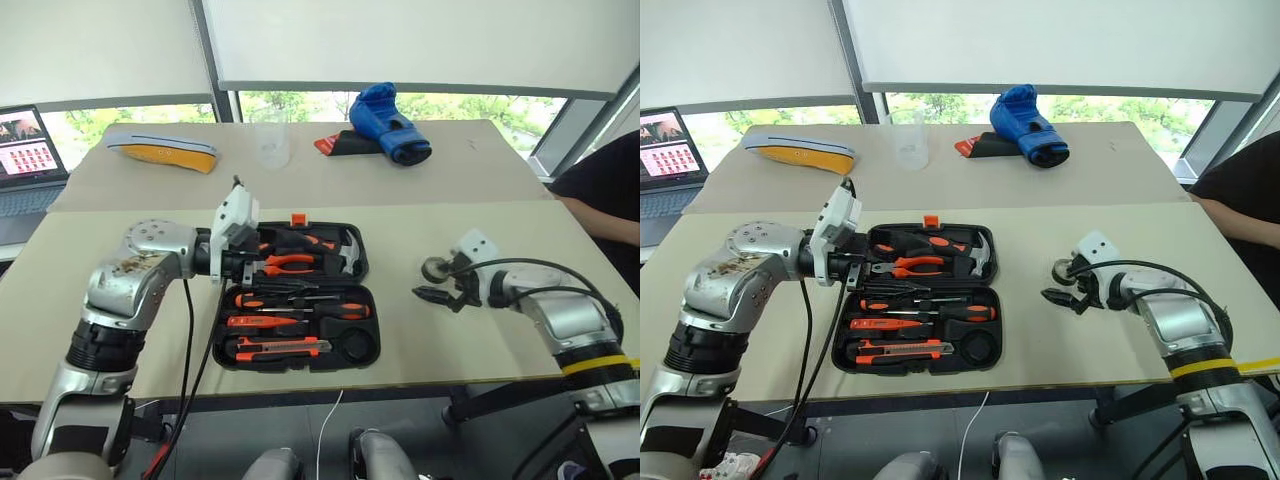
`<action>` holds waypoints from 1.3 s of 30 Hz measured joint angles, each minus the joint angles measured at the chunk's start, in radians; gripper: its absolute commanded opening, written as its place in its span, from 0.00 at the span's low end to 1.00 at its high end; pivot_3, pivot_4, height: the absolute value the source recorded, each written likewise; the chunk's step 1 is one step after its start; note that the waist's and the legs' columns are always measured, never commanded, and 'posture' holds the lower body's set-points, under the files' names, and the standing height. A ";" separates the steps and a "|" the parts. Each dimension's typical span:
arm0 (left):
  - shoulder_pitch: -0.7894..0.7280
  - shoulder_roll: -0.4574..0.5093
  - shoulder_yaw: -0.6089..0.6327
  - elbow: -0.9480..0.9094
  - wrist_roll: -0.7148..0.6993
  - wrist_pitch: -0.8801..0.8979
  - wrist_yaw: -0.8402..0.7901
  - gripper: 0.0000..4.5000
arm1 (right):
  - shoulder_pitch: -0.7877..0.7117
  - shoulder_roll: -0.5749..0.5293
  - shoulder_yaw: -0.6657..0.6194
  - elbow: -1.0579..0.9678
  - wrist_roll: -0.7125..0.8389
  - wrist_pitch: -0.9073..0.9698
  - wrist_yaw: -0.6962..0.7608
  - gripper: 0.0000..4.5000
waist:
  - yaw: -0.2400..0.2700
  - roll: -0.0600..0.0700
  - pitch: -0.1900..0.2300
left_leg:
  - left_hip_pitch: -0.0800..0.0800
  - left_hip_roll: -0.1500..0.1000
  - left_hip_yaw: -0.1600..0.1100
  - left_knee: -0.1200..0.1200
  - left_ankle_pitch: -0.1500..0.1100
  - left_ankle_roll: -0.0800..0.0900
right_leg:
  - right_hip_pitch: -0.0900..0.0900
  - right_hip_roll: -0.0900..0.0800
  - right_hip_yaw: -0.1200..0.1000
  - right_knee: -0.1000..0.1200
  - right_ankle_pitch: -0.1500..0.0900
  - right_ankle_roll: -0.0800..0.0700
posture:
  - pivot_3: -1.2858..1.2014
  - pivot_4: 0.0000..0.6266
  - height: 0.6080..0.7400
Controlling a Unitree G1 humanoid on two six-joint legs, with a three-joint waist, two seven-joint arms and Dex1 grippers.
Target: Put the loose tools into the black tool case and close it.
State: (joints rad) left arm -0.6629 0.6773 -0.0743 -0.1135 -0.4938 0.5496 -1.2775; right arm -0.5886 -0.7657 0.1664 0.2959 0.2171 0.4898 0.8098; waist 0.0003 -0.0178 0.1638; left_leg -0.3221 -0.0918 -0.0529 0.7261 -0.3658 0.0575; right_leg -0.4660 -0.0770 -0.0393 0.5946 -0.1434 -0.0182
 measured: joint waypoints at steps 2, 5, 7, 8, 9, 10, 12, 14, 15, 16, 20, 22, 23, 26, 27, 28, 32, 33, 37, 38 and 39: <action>0.008 0.002 -0.012 -0.003 0.012 -0.016 0.001 1.00 | -0.018 0.020 0.000 0.044 -0.023 -0.038 0.012 0.76 | -0.001 0.000 0.000 | 0.000 0.000 0.000 0.000 0.000 0.000 | 0.000 0.000 0.000 0.000 0.000 0.000 | 0.52 0.24 0.93; 0.017 0.005 -0.022 -0.004 0.024 -0.032 0.000 1.00 | -0.023 0.043 0.000 0.076 -0.048 -0.074 0.024 0.53 | -0.003 0.000 0.000 | 0.000 0.000 0.000 0.000 0.000 0.000 | 0.000 0.000 0.000 0.000 0.000 0.000 | 0.52 0.24 0.93; 0.021 0.005 -0.025 -0.004 0.029 -0.048 -0.001 1.00 | -0.024 0.050 -0.001 0.085 -0.050 -0.087 0.032 0.37 | -0.005 0.000 0.000 | 0.000 0.000 0.000 0.000 0.000 0.000 | 0.000 0.000 0.000 0.000 0.000 0.000 | 0.52 0.24 0.93; 0.022 0.007 -0.027 -0.004 0.030 -0.050 -0.004 1.00 | -0.024 0.051 -0.001 0.086 -0.052 -0.090 0.036 0.29 | -0.005 0.000 0.000 | 0.000 0.000 0.000 0.000 0.000 0.000 | 0.000 0.000 0.000 0.000 0.000 0.000 | 0.52 0.24 0.93; 0.025 0.013 -0.031 -0.004 0.032 -0.056 -0.010 1.00 | -0.024 0.051 -0.004 0.086 -0.053 -0.091 0.042 0.22 | -0.005 0.000 0.000 | 0.000 0.000 0.000 0.000 0.000 0.000 | 0.000 0.000 0.000 0.000 0.000 0.000 | 0.52 0.24 0.93; 0.028 0.018 -0.034 -0.005 0.034 -0.061 -0.014 1.00 | -0.024 0.051 -0.007 0.085 -0.054 -0.091 0.046 0.16 | -0.006 0.000 0.000 | 0.000 0.000 0.000 0.000 0.000 0.000 | 0.000 0.000 0.000 0.000 0.000 0.000 | 0.52 0.24 0.93; 0.037 0.028 -0.046 -0.005 0.043 -0.074 -0.030 1.00 | -0.016 0.044 -0.023 0.069 -0.046 -0.089 0.072 0.02 | -0.006 0.001 0.000 | 0.000 0.000 0.000 0.000 0.000 0.000 | 0.000 0.000 0.000 0.000 0.000 0.000 | 0.52 0.24 0.93; 0.045 0.036 -0.062 -0.005 0.045 -0.089 -0.048 1.00 | 0.003 0.034 -0.046 0.004 -0.009 -0.078 0.122 0.02 | -0.007 0.001 0.000 | 0.000 0.000 0.000 0.000 0.000 0.000 | 0.000 0.000 0.000 0.000 0.000 0.000 | 0.52 0.24 0.93; 0.053 0.045 -0.069 -0.012 0.045 -0.092 -0.064 1.00 | 0.022 0.030 -0.067 -0.062 0.037 -0.062 0.166 0.02 | -0.007 0.001 0.001 | -0.001 0.000 0.000 0.000 0.000 0.000 | -0.001 0.000 0.000 0.000 0.000 0.000 | 0.52 0.24 0.93; 0.061 0.056 -0.075 -0.017 0.045 -0.093 -0.076 1.00 | 0.032 0.027 -0.078 -0.124 0.079 -0.050 0.204 0.02 | -0.007 0.001 0.001 | -0.001 0.000 0.000 0.000 0.000 0.000 | -0.001 0.000 0.000 0.000 0.000 0.000 | 0.52 0.24 0.93; 0.095 0.093 -0.103 -0.044 0.061 -0.134 -0.138 1.00 | 0.122 -0.042 -0.102 -0.454 0.250 0.062 0.347 0.02 | -0.007 0.002 0.001 | -0.002 0.001 -0.001 0.000 0.000 0.000 | -0.002 0.000 0.000 0.000 0.000 0.000 | 0.52 0.24 0.93; 0.110 0.104 -0.108 -0.045 0.068 -0.158 -0.159 1.00 | 0.151 -0.052 -0.085 -0.581 0.290 0.096 0.372 0.02 | -0.006 0.002 0.001 | -0.002 0.001 -0.001 0.000 0.000 0.000 | -0.002 0.000 0.000 0.000 0.000 0.000 | 0.52 0.24 0.93; 0.114 0.107 -0.113 -0.047 0.074 -0.171 -0.170 1.00 | 0.165 -0.050 -0.063 -0.634 0.305 0.114 0.374 0.02 | -0.005 0.002 0.001 | -0.002 0.000 -0.001 0.000 0.000 0.000 | -0.002 0.000 0.000 0.000 0.000 0.000 | 0.52 0.24 0.93; 0.123 0.128 -0.122 -0.049 0.088 -0.200 -0.201 1.00 | 0.185 -0.026 0.031 -0.724 0.283 0.124 0.358 0.02 | -0.002 0.002 0.001 | -0.002 0.000 -0.001 0.001 0.000 0.000 | -0.001 0.000 0.000 0.001 0.000 0.000 | 0.52 0.24 0.93; 0.123 0.135 -0.124 -0.048 0.097 -0.209 -0.210 1.00 | 0.185 -0.017 0.064 -0.735 0.255 0.120 0.342 0.02 | -0.001 0.002 0.001 | -0.002 0.000 -0.001 0.001 0.000 0.000 | -0.001 0.000 0.000 0.001 0.000 0.000 | 0.52 0.24 0.93; 0.123 0.138 -0.124 -0.048 0.099 -0.212 -0.213 1.00 | 0.185 -0.014 0.074 -0.737 0.243 0.118 0.337 0.02 | -0.001 0.002 0.001 | -0.002 0.000 0.000 0.001 0.000 0.000 | -0.002 0.000 0.000 0.001 0.000 0.000 | 0.52 0.24 0.93; 0.125 0.158 -0.123 -0.048 0.101 -0.216 -0.227 1.00 | 0.166 0.012 0.135 -0.712 0.164 0.089 0.304 0.02 | 0.001 0.002 0.001 | -0.002 0.000 0.000 0.001 0.000 0.000 | -0.002 0.001 -0.001 0.001 0.000 0.000 | 0.52 0.24 0.93; 0.125 0.161 -0.123 -0.048 0.101 -0.216 -0.227 1.00 | 0.166 0.014 0.144 -0.706 0.152 0.081 0.302 0.02 | 0.002 0.002 0.001 | -0.002 0.000 -0.001 0.001 0.000 0.000 | -0.002 0.001 -0.001 0.001 0.000 0.000 | 0.52 0.24 0.93; 0.125 0.166 -0.122 -0.048 0.101 -0.211 -0.221 1.00 | 0.167 0.014 0.182 -0.697 0.117 0.065 0.308 0.02 | 0.003 0.002 0.001 | -0.002 -0.001 0.000 0.001 0.000 0.000 | -0.003 0.001 -0.001 0.001 0.000 0.000 | 0.52 0.24 0.93; 0.125 0.167 -0.122 -0.048 0.101 -0.207 -0.218 1.00 | 0.167 0.015 0.186 -0.697 0.111 0.062 0.308 0.02 | 0.003 0.002 0.001 | -0.002 -0.001 0.000 0.001 0.000 0.000 | -0.003 0.001 -0.001 0.001 0.000 0.000 | 0.52 0.24 0.93; 0.125 0.166 -0.122 -0.048 0.101 -0.204 -0.215 1.00 | 0.167 0.018 0.192 -0.696 0.103 0.061 0.307 0.02 | 0.003 0.002 0.001 | -0.002 -0.001 0.000 0.001 0.000 0.000 | -0.003 0.001 -0.001 0.001 0.000 0.000 | 0.52 0.24 0.93</action>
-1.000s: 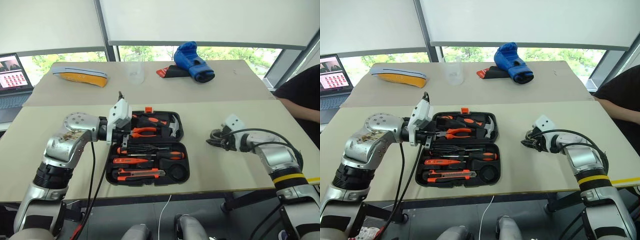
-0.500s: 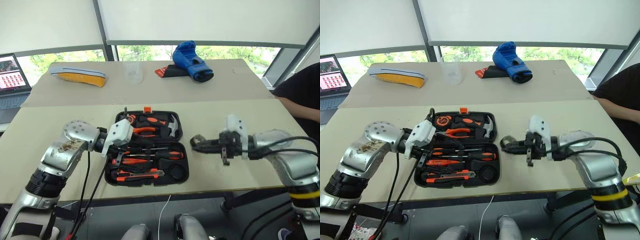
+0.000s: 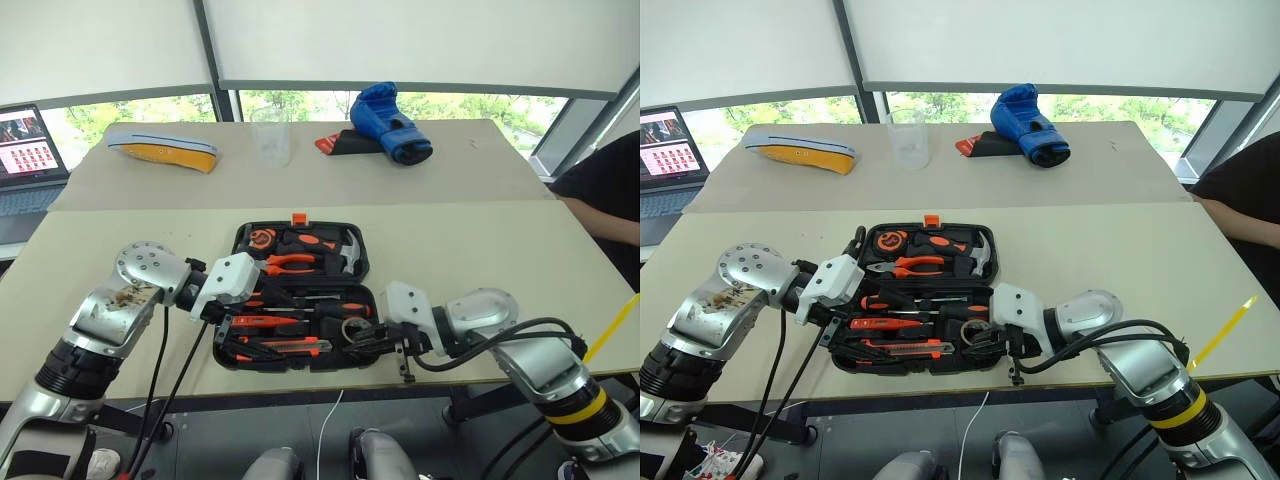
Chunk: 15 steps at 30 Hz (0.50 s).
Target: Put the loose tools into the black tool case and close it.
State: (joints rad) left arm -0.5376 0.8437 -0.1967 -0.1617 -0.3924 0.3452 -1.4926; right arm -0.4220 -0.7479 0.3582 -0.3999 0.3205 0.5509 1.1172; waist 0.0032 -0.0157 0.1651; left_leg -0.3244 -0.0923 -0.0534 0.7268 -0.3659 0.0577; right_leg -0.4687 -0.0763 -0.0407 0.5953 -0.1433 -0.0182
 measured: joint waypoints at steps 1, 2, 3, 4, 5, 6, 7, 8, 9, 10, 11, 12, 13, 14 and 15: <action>0.000 0.000 0.000 0.000 0.000 0.001 0.004 1.00 | 0.000 0.004 0.009 0.002 -0.009 0.000 -0.003 0.18 | 0.000 0.000 0.000 | 0.000 0.000 0.000 0.000 0.000 0.000 | 0.000 0.000 0.000 0.000 0.000 0.000 | 0.52 0.24 0.93; 0.000 0.000 0.000 0.000 0.000 0.002 0.009 1.00 | 0.000 0.008 0.018 0.006 -0.020 0.000 -0.005 0.21 | 0.000 0.000 0.000 | 0.000 0.000 0.000 0.000 0.000 0.000 | 0.000 0.000 0.000 0.000 0.000 0.000 | 0.52 0.24 0.93; 0.000 0.000 0.000 0.000 0.000 0.002 0.012 1.00 | 0.001 0.007 0.028 0.013 -0.030 0.000 -0.005 0.26 | 0.000 0.000 0.000 | 0.000 0.000 0.000 0.000 0.000 0.000 | 0.000 0.000 0.000 0.000 0.000 0.000 | 0.52 0.24 0.93; 0.000 0.000 0.000 0.000 0.000 0.003 0.015 1.00 | 0.005 0.002 0.029 0.016 -0.035 -0.002 -0.002 0.33 | 0.001 0.000 0.000 | 0.000 0.000 0.000 0.000 0.000 0.000 | 0.000 0.000 0.000 0.000 0.000 0.000 | 0.52 0.24 0.93; 0.000 0.000 0.000 0.000 0.000 0.004 0.018 1.00 | 0.004 -0.006 0.028 0.015 -0.035 -0.006 0.003 0.43 | 0.002 0.000 0.000 | 0.000 0.000 0.000 0.000 0.000 0.000 | 0.000 0.000 0.000 0.000 0.000 0.000 | 0.52 0.24 0.93; 0.000 0.000 0.002 -0.001 0.000 0.004 0.020 1.00 | 0.006 -0.024 0.027 0.006 -0.032 -0.009 0.022 0.50 | 0.002 0.000 0.000 | 0.000 0.000 0.000 0.000 0.000 0.000 | 0.001 0.000 0.000 0.000 0.000 0.000 | 0.52 0.24 0.93; 0.000 0.000 0.003 0.000 0.000 0.004 0.021 1.00 | 0.012 -0.039 0.028 -0.006 -0.026 -0.006 0.040 0.59 | 0.004 0.000 0.000 | 0.000 0.000 0.000 0.000 0.000 0.000 | 0.000 0.000 0.000 0.000 0.000 0.000 | 0.52 0.24 0.93; 0.000 0.000 0.003 0.000 0.000 0.005 0.022 1.00 | 0.015 -0.048 0.027 -0.014 -0.018 0.003 0.056 0.65 | 0.004 0.000 0.000 | 0.000 0.000 0.000 0.000 0.000 0.000 | 0.000 0.000 0.000 0.000 0.000 0.000 | 0.52 0.24 0.93; -0.001 0.000 0.003 0.003 0.000 0.004 0.024 1.00 | 0.016 -0.051 0.023 -0.026 0.003 0.014 0.068 0.73 | 0.004 0.000 0.000 | 0.000 0.000 0.000 0.000 0.000 0.000 | 0.000 0.000 0.000 0.000 0.000 0.000 | 0.52 0.24 0.93; -0.001 0.000 0.003 0.006 0.002 0.003 0.026 1.00 | 0.016 -0.051 0.017 -0.041 0.020 0.021 0.075 0.80 | 0.004 0.000 0.000 | 0.000 0.000 0.000 0.000 0.000 0.000 | 0.000 0.000 0.000 0.000 0.000 0.000 | 0.52 0.24 0.93; -0.003 -0.001 0.003 0.013 0.004 0.002 0.029 1.00 | 0.014 -0.050 0.010 -0.053 0.037 0.025 0.078 0.88 | 0.004 0.000 0.000 | 0.000 0.000 0.000 0.000 0.000 0.000 | 0.000 0.000 0.000 0.000 0.000 0.000 | 0.52 0.24 0.93; -0.006 -0.004 0.003 0.023 0.007 0.002 0.035 1.00 | 0.011 -0.047 -0.004 -0.054 0.054 0.034 0.077 0.95 | 0.003 0.000 0.000 | 0.000 0.000 0.000 0.000 0.000 0.000 | 0.000 0.000 0.000 0.000 0.000 0.000 | 0.52 0.24 0.93; -0.006 -0.006 0.003 0.026 0.010 0.002 0.044 1.00 | 0.006 -0.046 -0.025 -0.052 0.062 0.047 0.073 0.99 | 0.004 0.000 0.000 | 0.000 0.000 0.000 0.000 0.000 0.000 | 0.000 0.000 0.000 0.000 0.000 0.000 | 0.52 0.24 0.93; -0.007 -0.007 0.004 0.027 0.012 0.002 0.050 1.00 | 0.003 -0.047 -0.041 -0.050 0.070 0.055 0.069 0.99 | 0.004 0.000 0.000 | 0.000 0.000 0.000 0.000 0.000 0.000 | 0.000 0.000 0.001 0.000 0.000 0.000 | 0.52 0.24 0.93; -0.007 -0.012 0.007 0.029 0.013 0.007 0.066 1.00 | -0.002 -0.047 -0.069 -0.045 0.088 0.068 0.060 0.99 | 0.005 0.000 0.000 | 0.000 0.000 0.000 0.000 0.000 0.000 | 0.000 0.000 0.001 0.000 0.000 0.000 | 0.52 0.24 0.93</action>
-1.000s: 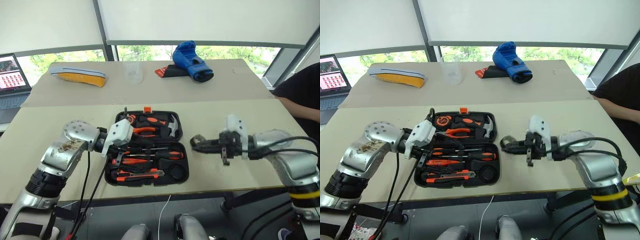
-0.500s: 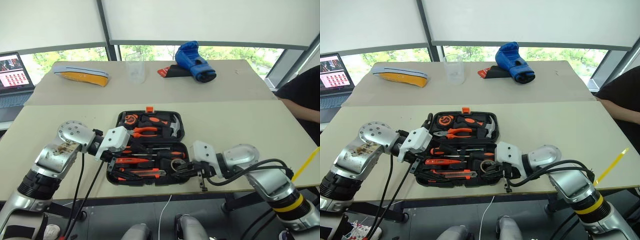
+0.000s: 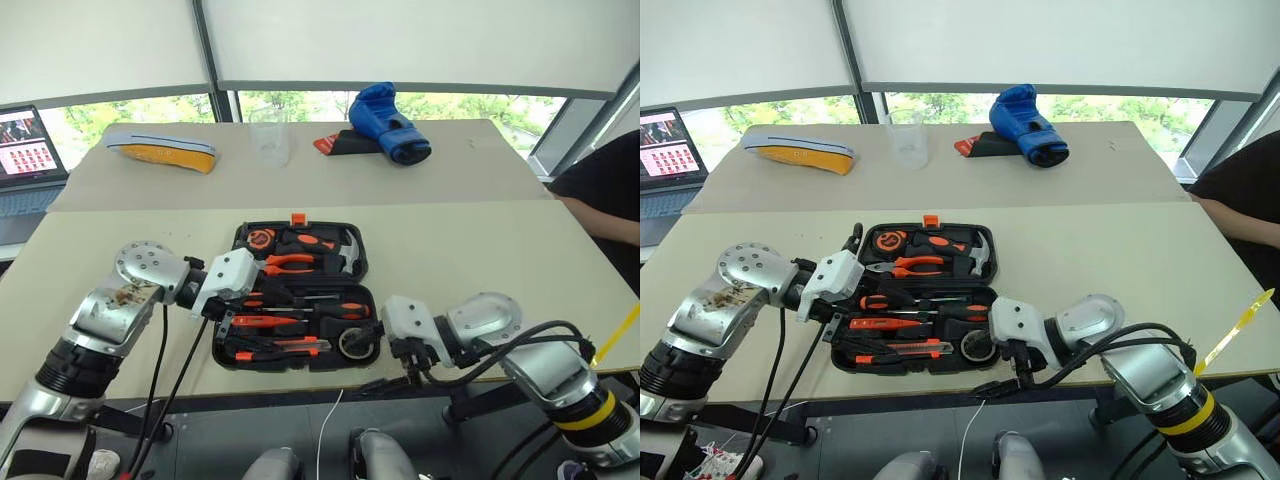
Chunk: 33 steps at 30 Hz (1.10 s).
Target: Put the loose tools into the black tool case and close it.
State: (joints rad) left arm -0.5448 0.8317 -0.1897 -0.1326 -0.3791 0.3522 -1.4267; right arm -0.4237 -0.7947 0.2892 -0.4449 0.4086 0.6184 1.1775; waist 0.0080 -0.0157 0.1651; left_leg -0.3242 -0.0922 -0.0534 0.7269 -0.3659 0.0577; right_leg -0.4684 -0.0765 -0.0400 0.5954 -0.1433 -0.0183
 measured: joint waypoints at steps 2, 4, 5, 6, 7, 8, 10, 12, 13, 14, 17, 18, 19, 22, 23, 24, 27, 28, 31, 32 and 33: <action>0.000 -0.008 0.017 0.010 0.001 0.012 0.037 0.94 | -0.009 0.001 -0.058 0.008 0.024 0.024 -0.020 0.94 | 0.001 0.000 0.000 | 0.000 0.000 0.000 0.000 0.000 0.000 | 0.000 0.000 0.000 0.000 0.000 0.000 | 0.52 0.24 0.93; 0.004 -0.008 0.038 0.033 0.005 0.018 0.070 0.84 | -0.010 0.005 -0.106 0.031 0.049 0.039 -0.036 0.83 | 0.002 0.000 0.000 | 0.000 0.000 0.000 0.000 0.000 0.000 | 0.000 0.000 0.000 0.000 0.000 0.000 | 0.52 0.24 0.93; 0.014 -0.007 0.061 0.050 0.011 0.017 0.093 0.75 | -0.009 0.009 -0.135 0.051 0.060 0.049 -0.051 0.75 | 0.002 0.000 0.000 | 0.000 0.000 0.000 0.000 0.000 0.000 | 0.000 0.000 0.000 0.000 0.000 0.000 | 0.52 0.24 0.93; 0.026 -0.004 0.082 0.070 0.020 0.017 0.114 0.66 | -0.009 0.013 -0.160 0.074 0.069 0.059 -0.067 0.67 | 0.001 0.000 0.000 | 0.000 0.000 0.000 0.000 0.000 0.000 | 0.000 0.000 0.000 0.000 0.000 0.000 | 0.52 0.24 0.93; 0.049 0.000 0.109 0.090 0.023 0.018 0.141 0.59 | -0.008 0.015 -0.182 0.104 0.071 0.058 -0.081 0.60 | 0.001 0.000 0.000 | 0.000 0.000 0.000 -0.001 0.000 0.000 | -0.001 0.001 0.000 0.000 0.000 0.000 | 0.52 0.24 0.93; 0.067 0.005 0.129 0.109 0.024 0.018 0.156 0.51 | -0.007 0.015 -0.193 0.129 0.067 0.054 -0.090 0.53 | -0.001 0.000 0.000 | 0.000 0.000 0.000 -0.001 0.000 0.000 | -0.001 0.001 0.000 0.000 0.000 0.000 | 0.52 0.24 0.93; 0.109 0.023 0.175 0.175 0.038 0.014 0.197 0.36 | -0.004 0.016 -0.211 0.199 0.039 0.025 -0.116 0.37 | -0.003 0.000 0.000 | 0.000 0.000 0.001 -0.001 0.000 0.000 | -0.002 0.001 -0.001 0.000 0.000 0.000 | 0.52 0.24 0.93; 0.160 0.067 0.204 0.261 0.081 -0.039 0.228 0.19 | -0.005 0.021 -0.217 0.282 0.003 -0.025 -0.130 0.21 | -0.007 0.000 0.000 | 0.000 0.000 0.002 -0.003 0.000 0.000 | -0.003 0.001 -0.001 0.001 0.000 0.000 | 0.52 0.24 0.93; 0.183 0.087 0.218 0.305 0.098 -0.066 0.238 0.11 | -0.005 0.022 -0.218 0.325 -0.014 -0.049 -0.135 0.13 | -0.008 0.000 0.000 | 0.000 0.000 0.002 -0.003 0.000 0.000 | -0.003 0.001 -0.001 0.001 0.000 0.000 | 0.52 0.24 0.93; 0.195 0.098 0.228 0.327 0.113 -0.088 0.242 0.03 | -0.005 0.023 -0.217 0.362 -0.030 -0.068 -0.135 0.06 | -0.009 0.000 0.000 | 0.000 0.000 0.003 -0.004 0.000 0.000 | -0.003 0.001 -0.001 0.001 0.000 0.000 | 0.52 0.24 0.93; 0.210 0.113 0.224 0.346 0.148 -0.133 0.237 0.00 | -0.014 0.025 -0.163 0.459 -0.112 -0.189 -0.107 0.01 | -0.002 0.000 0.000 | 0.000 -0.001 0.003 -0.003 0.000 0.000 | -0.003 0.001 -0.002 0.000 0.000 0.000 | 0.52 0.24 0.93; 0.209 0.112 0.211 0.346 0.160 -0.147 0.237 0.00 | -0.022 0.030 -0.134 0.487 -0.145 -0.236 -0.099 0.01 | 0.000 0.000 0.000 | 0.000 -0.001 0.003 -0.003 0.000 0.000 | -0.003 0.000 -0.002 0.000 0.000 0.000 | 0.52 0.24 0.93; 0.204 0.104 0.198 0.345 0.177 -0.160 0.238 0.00 | -0.030 0.038 -0.110 0.510 -0.174 -0.279 -0.092 0.01 | 0.001 0.000 0.000 | 0.000 -0.002 0.003 -0.003 0.000 0.000 | -0.003 0.000 -0.002 0.000 0.000 0.000 | 0.52 0.24 0.93; 0.175 0.054 0.151 0.347 0.209 -0.171 0.250 0.00 | -0.049 0.076 -0.071 0.556 -0.224 -0.342 -0.091 0.01 | 0.001 0.000 0.000 | 0.000 -0.002 0.003 -0.003 0.000 0.000 | -0.003 0.000 -0.002 0.000 0.000 0.000 | 0.52 0.24 0.93; 0.157 0.030 0.137 0.346 0.215 -0.166 0.251 0.00 | -0.058 0.092 -0.066 0.561 -0.232 -0.357 -0.092 0.01 | 0.000 0.000 0.000 | 0.000 -0.002 0.003 -0.002 0.000 0.000 | -0.004 0.000 -0.002 0.001 0.000 0.000 | 0.52 0.24 0.93; 0.149 0.021 0.132 0.346 0.215 -0.158 0.249 0.00 | -0.063 0.103 -0.065 0.561 -0.233 -0.366 -0.090 0.01 | -0.001 0.000 0.000 | -0.001 -0.002 0.003 -0.002 0.000 0.000 | -0.004 0.000 -0.002 0.001 0.000 0.000 | 0.52 0.24 0.93; 0.131 -0.002 0.130 0.341 0.206 -0.137 0.226 0.00 | -0.048 0.082 -0.067 0.530 -0.230 -0.377 -0.046 0.01 | 0.003 0.000 0.000 | -0.002 -0.002 0.002 -0.002 0.000 0.000 | -0.004 0.000 -0.002 0.000 0.000 0.000 | 0.52 0.24 0.93; 0.128 -0.008 0.128 0.341 0.206 -0.133 0.220 0.00 | -0.032 0.070 -0.072 0.510 -0.228 -0.376 -0.030 0.01 | 0.004 0.000 0.000 | -0.002 -0.002 0.002 -0.002 0.000 0.000 | -0.004 0.000 -0.003 0.000 0.000 0.000 | 0.52 0.24 0.93; 0.114 -0.028 0.110 0.341 0.215 -0.130 0.207 0.00 | 0.018 0.041 -0.094 0.456 -0.211 -0.365 0.003 0.01 | 0.005 0.000 0.000 | -0.003 -0.002 0.001 -0.002 0.000 0.000 | -0.004 0.000 -0.004 0.000 0.000 0.000 | 0.52 0.24 0.93; 0.107 -0.042 0.099 0.341 0.219 -0.130 0.201 0.00 | 0.035 0.032 -0.103 0.439 -0.209 -0.358 0.006 0.01 | 0.004 0.000 0.000 | -0.003 -0.002 0.001 -0.002 0.000 0.000 | -0.004 0.000 -0.005 0.000 0.000 0.000 | 0.52 0.24 0.93; 0.102 -0.055 0.089 0.339 0.220 -0.130 0.198 0.00 | 0.044 0.028 -0.108 0.429 -0.208 -0.354 0.006 0.01 | 0.003 0.000 0.000 | -0.003 -0.002 0.001 -0.002 0.000 0.000 | -0.004 0.000 -0.005 0.000 0.000 0.000 | 0.52 0.24 0.93</action>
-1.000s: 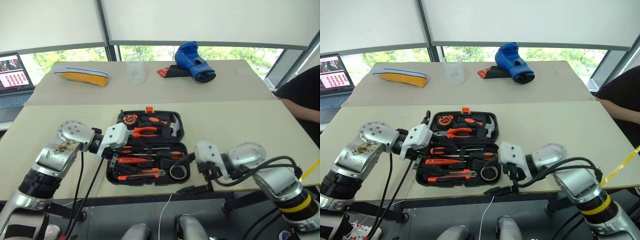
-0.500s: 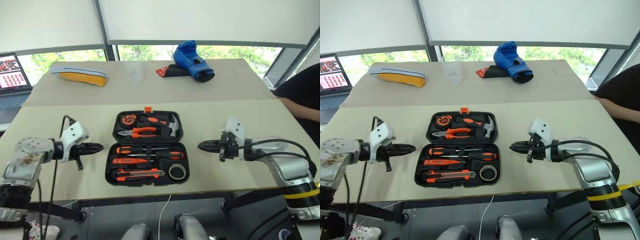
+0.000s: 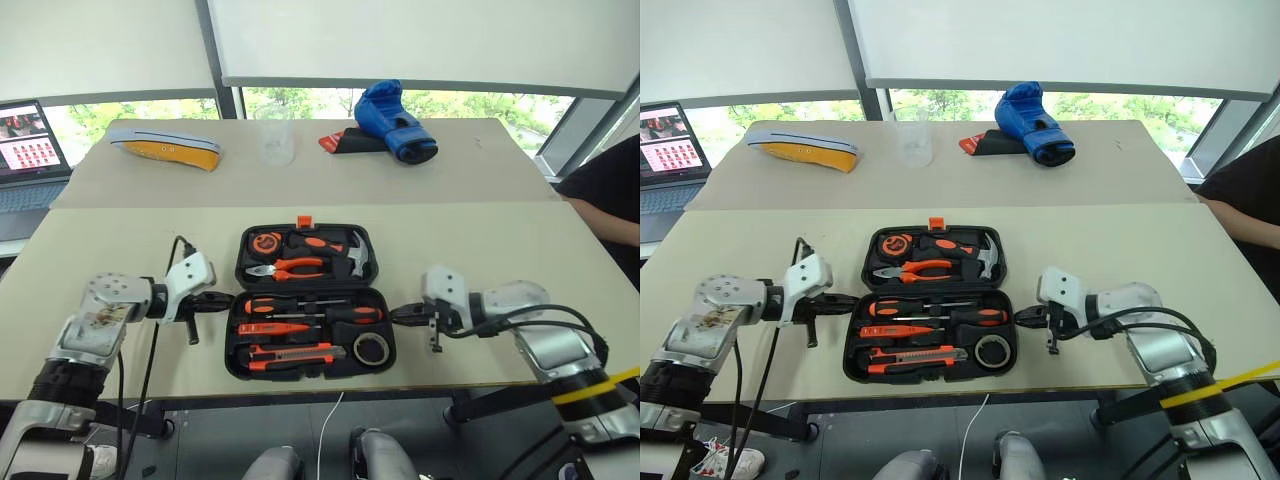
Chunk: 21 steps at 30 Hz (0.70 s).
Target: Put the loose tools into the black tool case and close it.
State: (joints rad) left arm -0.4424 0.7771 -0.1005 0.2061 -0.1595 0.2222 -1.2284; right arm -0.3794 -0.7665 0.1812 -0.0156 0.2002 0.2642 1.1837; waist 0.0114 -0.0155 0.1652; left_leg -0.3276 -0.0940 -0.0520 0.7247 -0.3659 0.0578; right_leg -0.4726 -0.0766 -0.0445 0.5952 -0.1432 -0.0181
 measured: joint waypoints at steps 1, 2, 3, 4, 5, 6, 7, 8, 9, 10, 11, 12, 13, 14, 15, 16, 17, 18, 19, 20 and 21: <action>-0.007 -0.017 -0.018 -0.002 0.009 0.001 -0.007 0.00 | 0.010 -0.005 -0.007 -0.007 0.000 0.003 0.000 0.01 | -0.001 0.000 0.000 | 0.000 0.000 0.000 0.000 0.000 0.000 | 0.000 0.000 0.000 0.000 0.000 0.000 | 0.52 0.24 0.93; -0.009 -0.023 -0.024 -0.002 0.010 0.000 -0.009 0.00 | 0.019 -0.010 -0.015 -0.012 0.000 0.004 -0.001 0.01 | -0.001 0.000 0.000 | 0.000 0.000 0.000 0.000 0.000 0.000 | 0.000 0.000 0.001 0.000 0.000 0.000 | 0.52 0.24 0.93; -0.017 -0.035 -0.032 -0.002 0.015 0.000 -0.009 0.00 | 0.029 -0.012 -0.024 -0.015 -0.001 0.004 -0.005 0.01 | 0.000 0.000 0.000 | 0.000 0.000 0.000 0.001 0.000 0.000 | 0.000 0.000 0.001 0.000 0.000 0.000 | 0.52 0.24 0.93; -0.019 -0.041 -0.039 -0.002 0.020 0.000 -0.009 0.00 | 0.036 -0.012 -0.031 -0.017 -0.002 0.004 -0.011 0.01 | 0.001 0.000 0.000 | 0.000 0.000 0.000 0.001 0.000 0.000 | 0.000 0.000 0.001 0.000 0.000 0.000 | 0.52 0.24 0.93; -0.019 -0.049 -0.045 -0.002 0.022 0.000 -0.010 0.00 | 0.042 -0.012 -0.036 -0.017 -0.007 0.004 -0.023 0.01 | 0.002 0.000 0.000 | 0.000 0.000 0.000 0.002 0.000 0.000 | 0.000 -0.001 0.003 0.000 0.000 0.000 | 0.52 0.24 0.93; -0.020 -0.060 -0.050 -0.002 0.023 0.000 -0.010 0.00 | 0.046 -0.012 -0.038 -0.017 -0.023 0.003 -0.040 0.01 | 0.004 0.000 0.000 | 0.000 0.000 0.000 0.003 0.000 0.000 | 0.001 -0.001 0.003 0.001 0.000 0.000 | 0.52 0.24 0.93; -0.020 -0.067 -0.052 -0.002 0.024 -0.001 -0.010 0.00 | 0.049 -0.013 -0.042 -0.015 -0.027 0.003 -0.048 0.01 | 0.006 0.000 0.000 | 0.000 0.000 0.000 0.004 0.000 0.000 | 0.001 -0.001 0.004 0.001 0.000 0.001 | 0.52 0.24 0.93; -0.024 -0.075 -0.055 -0.001 0.031 -0.003 -0.009 0.00 | 0.055 -0.015 -0.048 -0.015 -0.028 0.003 -0.055 0.01 | 0.008 0.000 0.000 | 0.000 0.000 0.000 0.004 0.000 0.000 | 0.002 -0.001 0.004 0.001 0.001 0.001 | 0.52 0.24 0.93; -0.031 -0.084 -0.060 0.000 0.043 -0.007 -0.007 0.00 | 0.064 -0.018 -0.058 -0.015 -0.028 0.004 -0.060 0.01 | 0.012 0.000 0.000 | 0.000 0.000 0.000 0.004 0.000 0.000 | 0.002 -0.001 0.004 0.001 0.001 0.001 | 0.52 0.24 0.93; -0.036 -0.090 -0.063 0.004 0.045 -0.010 -0.006 0.00 | 0.069 -0.020 -0.063 -0.016 -0.028 0.004 -0.062 0.01 | 0.015 0.000 0.000 | 0.000 0.000 0.000 0.004 0.000 0.000 | 0.003 -0.001 0.004 0.001 0.001 0.002 | 0.52 0.24 0.93; -0.049 -0.101 -0.066 0.016 0.056 -0.026 -0.003 0.00 | 0.082 -0.023 -0.075 -0.019 -0.027 0.005 -0.065 0.01 | 0.021 0.000 0.000 | 0.000 0.000 -0.001 0.005 0.000 0.000 | 0.003 -0.001 0.004 0.001 0.001 0.002 | 0.52 0.24 0.93; -0.058 -0.107 -0.070 0.025 0.060 -0.036 0.000 0.00 | 0.085 -0.028 -0.078 -0.019 -0.027 0.007 -0.068 0.01 | 0.025 0.000 0.000 | 0.000 -0.001 0.000 0.005 0.000 0.000 | 0.003 -0.001 0.004 0.001 0.001 0.002 | 0.52 0.24 0.93; -0.079 -0.120 -0.076 0.053 0.068 -0.052 0.000 0.00 | 0.093 -0.033 -0.085 -0.025 -0.027 0.011 -0.071 0.01 | 0.029 0.000 0.000 | 0.000 -0.001 -0.001 0.006 0.000 0.000 | 0.003 -0.001 0.004 0.001 0.001 0.002 | 0.52 0.24 0.93; -0.109 -0.138 -0.083 0.092 0.085 -0.072 0.001 0.00 | 0.101 -0.035 -0.091 -0.031 -0.027 0.016 -0.075 0.01 | 0.034 0.000 0.000 | 0.000 -0.001 -0.001 0.006 0.000 0.000 | 0.004 -0.001 0.003 0.001 0.002 0.002 | 0.52 0.24 0.93; -0.134 -0.149 -0.087 0.128 0.096 -0.085 0.005 0.00 | 0.105 -0.035 -0.094 -0.036 -0.027 0.021 -0.077 0.01 | 0.036 0.000 0.000 | 0.000 -0.001 -0.001 0.007 0.000 0.000 | 0.004 0.000 0.004 0.001 0.002 0.002 | 0.52 0.24 0.93; -0.158 -0.157 -0.092 0.159 0.106 -0.097 0.007 0.00 | 0.107 -0.034 -0.095 -0.038 -0.027 0.025 -0.078 0.01 | 0.037 0.000 0.000 | 0.000 -0.001 -0.001 0.007 0.000 0.000 | 0.005 -0.001 0.004 0.001 0.002 0.002 | 0.52 0.24 0.93; -0.183 -0.165 -0.096 0.194 0.123 -0.115 0.011 0.00 | 0.109 -0.030 -0.096 -0.041 -0.027 0.028 -0.080 0.01 | 0.036 0.000 0.000 | 0.000 -0.001 -0.001 0.007 0.000 0.000 | 0.005 -0.001 0.004 0.001 0.003 0.003 | 0.52 0.24 0.93; -0.200 -0.171 -0.097 0.219 0.131 -0.125 0.017 0.00 | 0.109 -0.027 -0.096 -0.043 -0.027 0.029 -0.081 0.01 | 0.034 0.000 0.000 | 0.000 -0.001 -0.001 0.007 0.000 0.000 | 0.005 -0.001 0.004 0.001 0.003 0.003 | 0.52 0.24 0.93; -0.219 -0.179 -0.097 0.253 0.140 -0.140 0.024 0.00 | 0.110 -0.024 -0.096 -0.044 -0.027 0.030 -0.081 0.01 | 0.032 0.000 0.000 | 0.000 -0.001 -0.001 0.007 0.000 0.000 | 0.005 -0.001 0.004 0.001 0.003 0.003 | 0.52 0.24 0.93; -0.233 -0.184 -0.096 0.279 0.146 -0.158 0.033 0.00 | 0.110 -0.023 -0.096 -0.045 -0.027 0.031 -0.082 0.01 | 0.030 0.000 0.000 | 0.000 -0.001 -0.001 0.007 0.000 0.000 | 0.004 -0.001 0.004 0.001 0.003 0.003 | 0.52 0.24 0.93; -0.241 -0.187 -0.094 0.296 0.152 -0.166 0.038 0.00 | 0.110 -0.021 -0.096 -0.045 -0.027 0.031 -0.082 0.01 | 0.028 0.000 0.000 | 0.000 -0.001 -0.001 0.007 0.000 0.000 | 0.004 -0.001 0.004 0.001 0.003 0.003 | 0.52 0.24 0.93</action>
State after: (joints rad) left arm -0.6838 0.5905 -0.1944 0.5020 -0.0079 0.0564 -1.1899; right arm -0.2698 -0.7879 0.0853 -0.0611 0.1732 0.2953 1.1014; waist 0.0394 -0.0155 0.1650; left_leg -0.3274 -0.0945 -0.0529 0.7315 -0.3656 0.0581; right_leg -0.4687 -0.0774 -0.0403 0.5957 -0.1401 -0.0156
